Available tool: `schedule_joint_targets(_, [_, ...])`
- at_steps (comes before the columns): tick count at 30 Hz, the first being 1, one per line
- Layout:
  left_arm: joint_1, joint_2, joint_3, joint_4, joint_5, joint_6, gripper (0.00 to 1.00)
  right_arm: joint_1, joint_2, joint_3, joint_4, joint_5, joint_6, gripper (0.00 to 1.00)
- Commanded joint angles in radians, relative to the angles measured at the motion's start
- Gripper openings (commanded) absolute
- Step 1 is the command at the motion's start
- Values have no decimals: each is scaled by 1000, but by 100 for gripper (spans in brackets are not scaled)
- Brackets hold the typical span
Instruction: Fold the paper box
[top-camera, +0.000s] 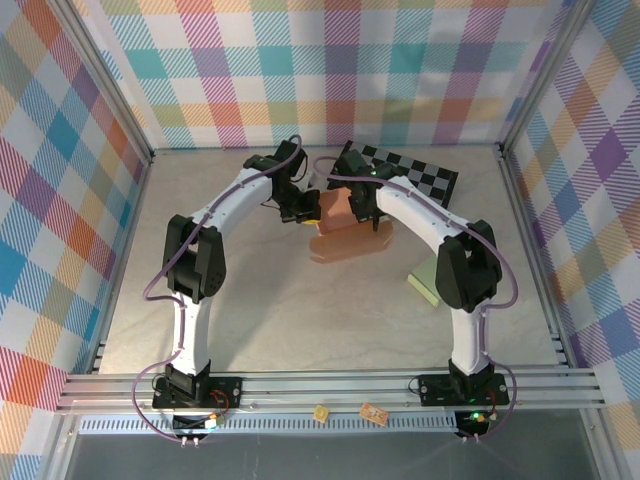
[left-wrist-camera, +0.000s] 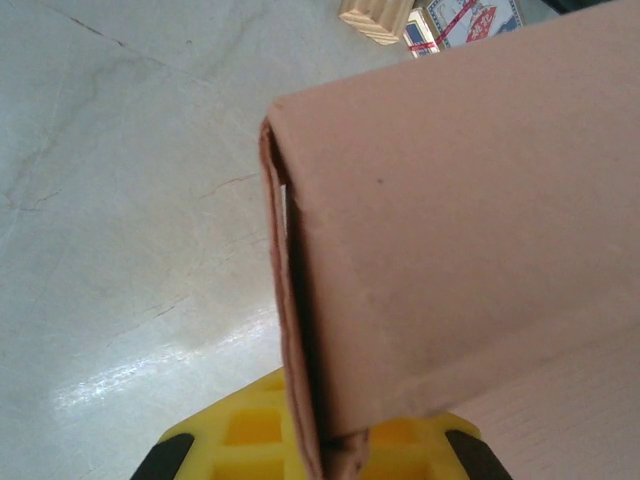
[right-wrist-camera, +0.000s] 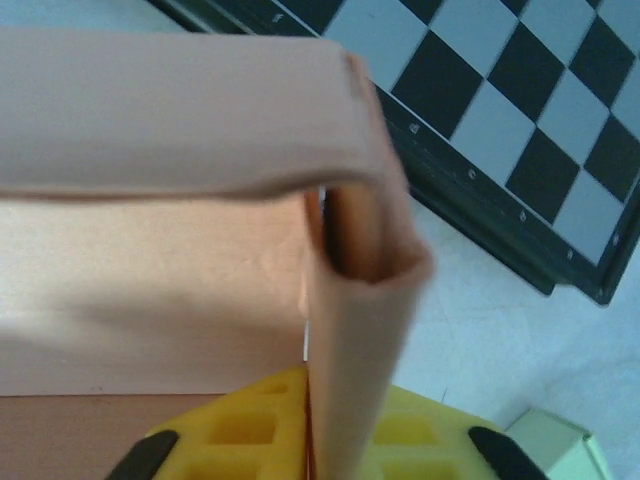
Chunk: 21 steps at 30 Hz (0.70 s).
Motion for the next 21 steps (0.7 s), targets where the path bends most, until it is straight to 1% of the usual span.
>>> schedule_joint_targets(1, [0, -33, 8, -14, 12, -8, 0, -6, 20, 33, -37, 20, 1, 1])
schedule_joint_targets(5, [0, -45, -22, 30, 25, -37, 0, -5, -10, 10, -13, -23, 8, 0])
schedule_joint_targets(10, [0, -103, -115, 164, 29, -115, 0, -5, -66, -47, 25, -97, 24, 0])
schedule_joint_targets(16, [1, -144, -222, 310, 34, -173, 0, -4, -96, -71, 42, -150, 35, 0])
schedule_joint_targets(19, [0, -152, -250, 344, 20, -173, 3, -5, -99, -68, 44, -172, 37, 0])
schedule_joint_targets(20, [0, -153, -259, 354, 10, -174, 11, -5, -98, -62, 39, -174, 39, 0])
schedule_joint_targets(21, [0, -152, -264, 361, 6, -174, 12, -5, -97, -60, 37, -179, 38, 0])
